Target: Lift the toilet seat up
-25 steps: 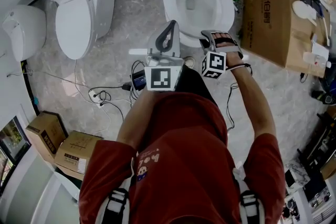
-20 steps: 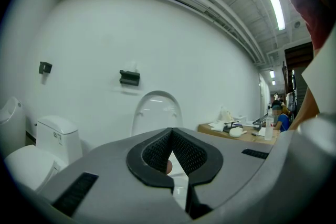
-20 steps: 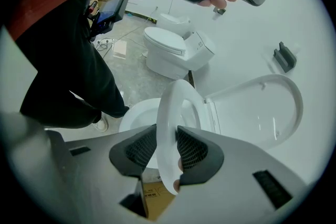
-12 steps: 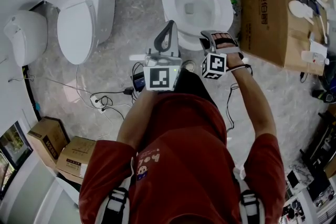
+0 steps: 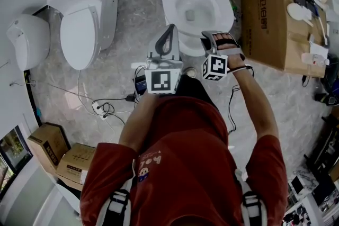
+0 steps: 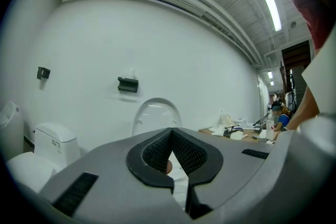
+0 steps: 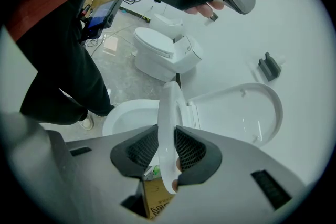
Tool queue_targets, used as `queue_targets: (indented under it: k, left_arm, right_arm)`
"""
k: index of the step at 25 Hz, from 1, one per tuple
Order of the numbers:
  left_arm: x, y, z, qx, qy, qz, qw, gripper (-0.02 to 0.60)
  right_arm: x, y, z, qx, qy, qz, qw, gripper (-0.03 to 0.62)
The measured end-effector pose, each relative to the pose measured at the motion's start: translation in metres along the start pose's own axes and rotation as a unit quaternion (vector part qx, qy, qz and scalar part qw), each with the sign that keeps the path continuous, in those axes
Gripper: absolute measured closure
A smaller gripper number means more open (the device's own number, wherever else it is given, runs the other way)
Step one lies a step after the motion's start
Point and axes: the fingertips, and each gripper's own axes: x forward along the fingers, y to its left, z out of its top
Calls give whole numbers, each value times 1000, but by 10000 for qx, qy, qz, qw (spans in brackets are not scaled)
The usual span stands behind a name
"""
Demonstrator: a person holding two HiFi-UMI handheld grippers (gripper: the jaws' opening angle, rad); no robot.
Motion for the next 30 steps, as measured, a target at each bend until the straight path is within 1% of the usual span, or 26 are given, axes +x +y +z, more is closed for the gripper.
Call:
queue_targets:
  k: [2, 6, 9, 18, 30]
  left_arm:
    - [0, 0, 5, 65, -87, 2, 9999, 572]
    - [2, -1, 8, 105, -71, 27, 9999, 572]
    - [4, 1, 14, 160, -154, 61, 9997, 572]
    - [11, 19, 36, 294, -290, 282, 9988, 572]
    - [30, 36, 55, 388, -411, 369, 9977, 572]
  right_arm:
    - [-2, -6, 1, -6, -13, -75, 10000, 491]
    - [-6, -26, 2, -36, -41, -255, 9997, 494]
    - [-9, -39, 2, -67, -69, -371, 9993, 497]
    - [-15, -80, 3, -122, -101, -701, 9974, 500]
    - [-14, -140, 4, -202, -94, -1088, 9938, 505]
